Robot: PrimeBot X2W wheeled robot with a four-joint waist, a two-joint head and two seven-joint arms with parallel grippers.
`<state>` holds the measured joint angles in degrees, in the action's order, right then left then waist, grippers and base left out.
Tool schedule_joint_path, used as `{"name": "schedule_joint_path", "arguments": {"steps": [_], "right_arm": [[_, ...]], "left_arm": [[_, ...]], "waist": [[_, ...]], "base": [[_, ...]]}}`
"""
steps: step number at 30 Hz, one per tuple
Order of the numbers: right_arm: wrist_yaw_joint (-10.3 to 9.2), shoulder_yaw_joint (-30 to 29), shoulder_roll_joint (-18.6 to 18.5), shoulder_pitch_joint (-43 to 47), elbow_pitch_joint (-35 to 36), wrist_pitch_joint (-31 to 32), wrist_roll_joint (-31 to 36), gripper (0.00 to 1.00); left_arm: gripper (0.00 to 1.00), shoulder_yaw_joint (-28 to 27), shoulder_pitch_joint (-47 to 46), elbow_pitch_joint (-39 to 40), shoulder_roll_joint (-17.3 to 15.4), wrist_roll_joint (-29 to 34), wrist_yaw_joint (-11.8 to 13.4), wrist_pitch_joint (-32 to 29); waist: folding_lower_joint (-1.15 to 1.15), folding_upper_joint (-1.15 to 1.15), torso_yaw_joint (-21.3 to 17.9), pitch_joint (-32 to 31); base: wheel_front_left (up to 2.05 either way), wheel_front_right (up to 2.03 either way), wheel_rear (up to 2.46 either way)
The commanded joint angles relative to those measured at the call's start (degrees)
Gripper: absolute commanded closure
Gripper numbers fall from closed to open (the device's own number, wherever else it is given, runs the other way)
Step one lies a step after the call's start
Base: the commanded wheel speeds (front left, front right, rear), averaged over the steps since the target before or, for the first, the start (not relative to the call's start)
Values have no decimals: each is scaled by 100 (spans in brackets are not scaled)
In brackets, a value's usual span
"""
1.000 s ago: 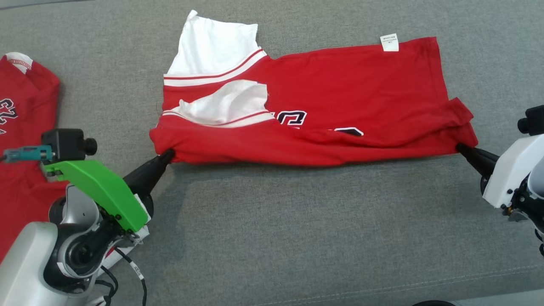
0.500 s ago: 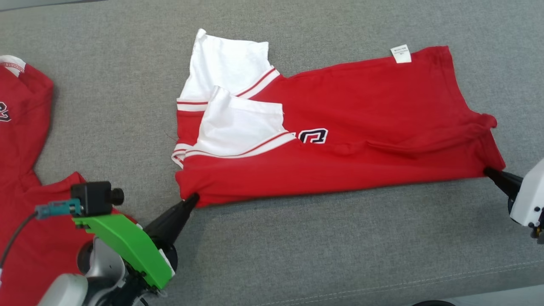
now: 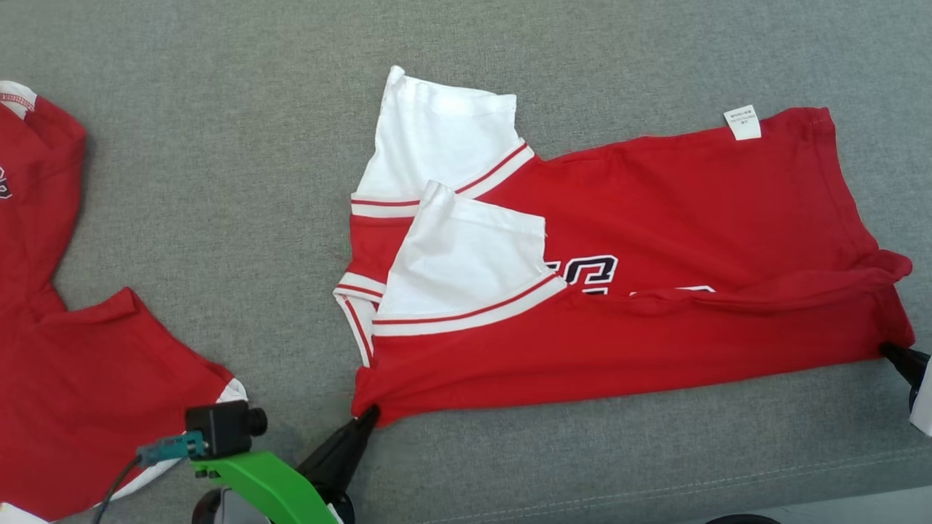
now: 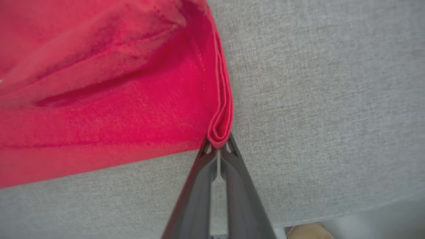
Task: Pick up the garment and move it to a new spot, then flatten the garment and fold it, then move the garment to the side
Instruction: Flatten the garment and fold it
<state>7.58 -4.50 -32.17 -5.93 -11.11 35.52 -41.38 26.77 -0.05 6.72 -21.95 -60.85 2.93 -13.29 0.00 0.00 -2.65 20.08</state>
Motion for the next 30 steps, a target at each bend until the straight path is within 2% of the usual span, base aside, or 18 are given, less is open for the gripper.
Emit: {"name": "schedule_joint_path", "arguments": {"steps": [1,2,3,4,5,6,7,8,13,17,18,20,24,26,30], "right_arm": [[-17,-46,-88,61,-60,-70,102,100],[-17,-44,-85,56,-81,-120,137,100],[-17,-82,-52,39,-122,-174,161,76],[-17,-101,-25,2,-138,-234,186,43],[-17,-121,-20,-43,-150,-318,245,0],[-17,-138,-16,-82,-169,-388,271,0],[-15,-134,-10,-109,-175,-437,296,0],[-14,-127,-7,-127,-159,-481,322,0],[-13,-153,-181,-222,282,-521,436,0],[-13,-245,-309,-571,867,-410,456,0],[-13,-245,-309,-571,867,-410,456,0],[-13,-272,-355,-855,1021,-424,562,0],[-13,-124,-298,-1599,922,-498,822,0],[-13,68,-260,-1985,766,-429,982,0],[-13,436,-114,-2688,334,-343,1228,0]], "left_arm": [[100,20,89,-52,29,42,-31,45],[100,74,115,-95,57,80,-43,83],[100,130,143,-140,78,126,-41,93],[100,192,159,-183,108,175,-34,106],[96,240,175,-223,150,216,-27,129],[64,283,191,-254,184,236,-30,138],[14,316,204,-277,203,234,-43,141],[0,329,213,-284,208,233,-38,152],[0,162,212,119,-125,566,263,201],[0,-147,-91,849,-673,731,469,-45],[0,-147,-91,849,-673,731,469,-45],[0,-280,-456,1071,-886,759,488,-286],[0,-471,-1622,848,-1041,623,356,-827],[0,-420,-2336,541,-922,635,256,-1049],[0,-194,-3518,-380,-370,485,120,-1365]], "waist": [[0,0,1,1],[0,0,4,-3],[0,0,2,-6],[0,0,0,-11],[0,0,1,-19],[0,0,3,-30],[0,0,4,-46],[0,0,7,-68],[0,0,-10,-160],[0,0,-60,-34],[0,0,-60,-34],[0,0,-43,103],[0,0,25,514],[0,0,50,733],[0,0,112,1056]], "base": [[0,0,0],[0,0,0],[0,0,0],[0,0,0],[0,0,0],[0,0,0],[0,0,0],[0,0,0],[0,0,0],[0,0,0],[0,0,0],[0,0,0],[0,0,0],[0,0,0],[0,0,0]]}}
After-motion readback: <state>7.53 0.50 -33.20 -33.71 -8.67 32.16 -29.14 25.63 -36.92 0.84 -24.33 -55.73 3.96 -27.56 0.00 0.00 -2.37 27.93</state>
